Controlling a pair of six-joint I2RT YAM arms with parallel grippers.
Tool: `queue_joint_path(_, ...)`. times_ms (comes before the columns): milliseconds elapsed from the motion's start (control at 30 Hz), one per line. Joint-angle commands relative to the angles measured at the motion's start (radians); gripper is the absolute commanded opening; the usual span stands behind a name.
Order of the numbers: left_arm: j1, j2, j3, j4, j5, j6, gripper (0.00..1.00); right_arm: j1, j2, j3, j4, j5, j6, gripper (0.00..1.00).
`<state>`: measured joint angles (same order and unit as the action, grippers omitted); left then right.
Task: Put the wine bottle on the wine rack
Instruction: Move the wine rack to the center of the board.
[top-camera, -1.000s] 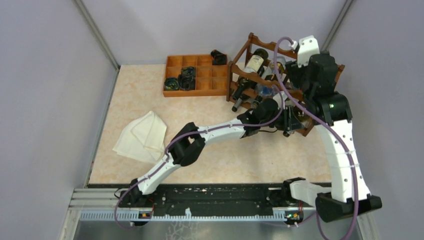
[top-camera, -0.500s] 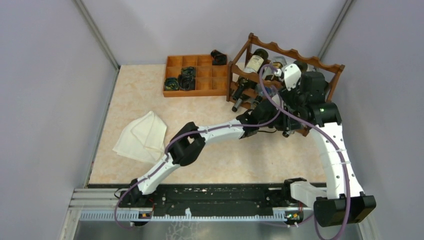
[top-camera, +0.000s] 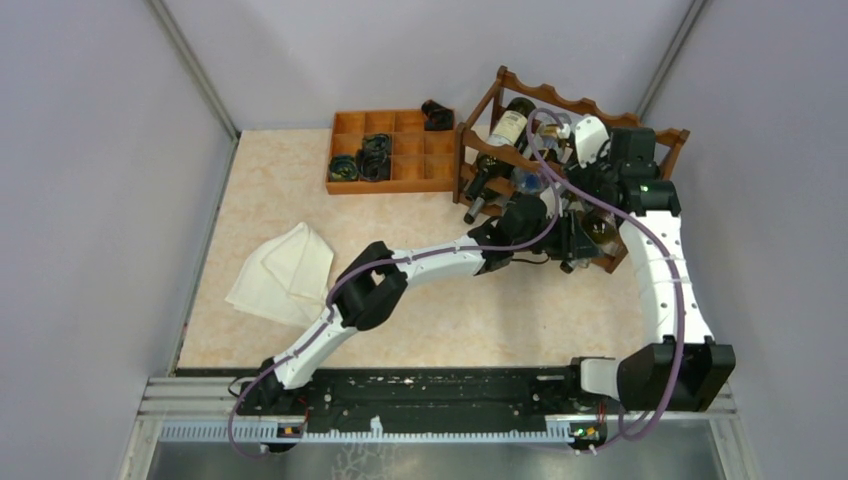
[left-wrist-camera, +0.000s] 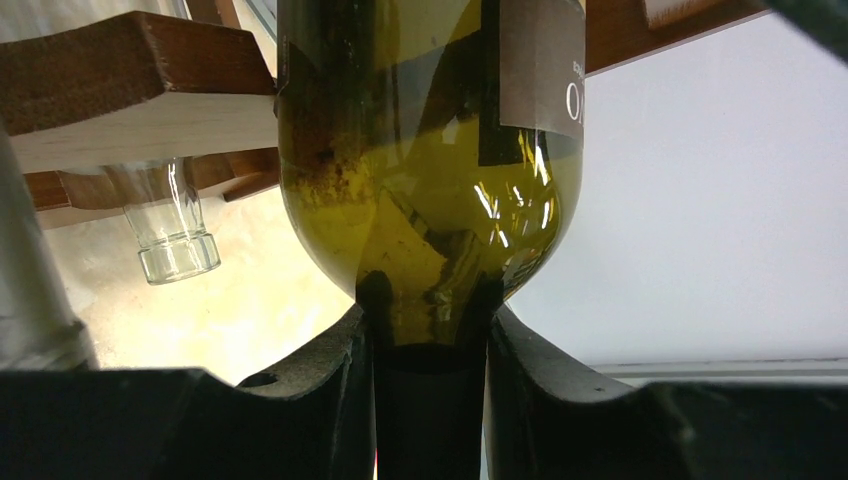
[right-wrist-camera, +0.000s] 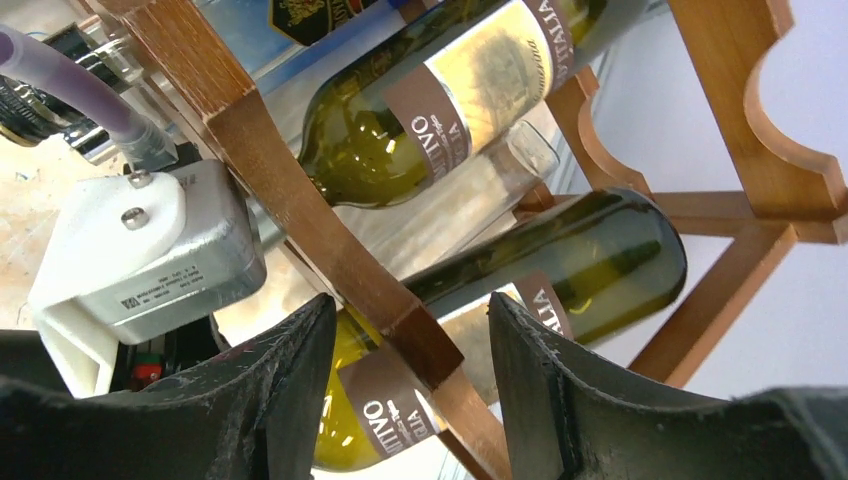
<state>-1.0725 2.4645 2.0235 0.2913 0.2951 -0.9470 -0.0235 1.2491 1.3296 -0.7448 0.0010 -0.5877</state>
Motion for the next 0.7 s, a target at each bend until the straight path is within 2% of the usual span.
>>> queue_joint_path(0, 0.074, -0.069, 0.019, 0.076, -0.056, 0.001, 0.00, -0.017, 0.036, 0.075, 0.038, -0.076, -0.029, 0.57)
queue_joint_path(167, 0.075, -0.074, 0.016, 0.073, -0.048, 0.002, 0.00, -0.020, 0.083, 0.078, 0.026, -0.129, -0.050, 0.55)
queue_joint_path(433, 0.077, -0.154, -0.077, 0.112, -0.048, 0.008, 0.00, -0.015, 0.007, 0.026, 0.042, -0.272, -0.046, 0.45)
queue_joint_path(667, 0.077, -0.244, -0.201, 0.137, -0.047, 0.024, 0.00, 0.059, -0.010, 0.022, 0.033, -0.251, 0.062, 0.34)
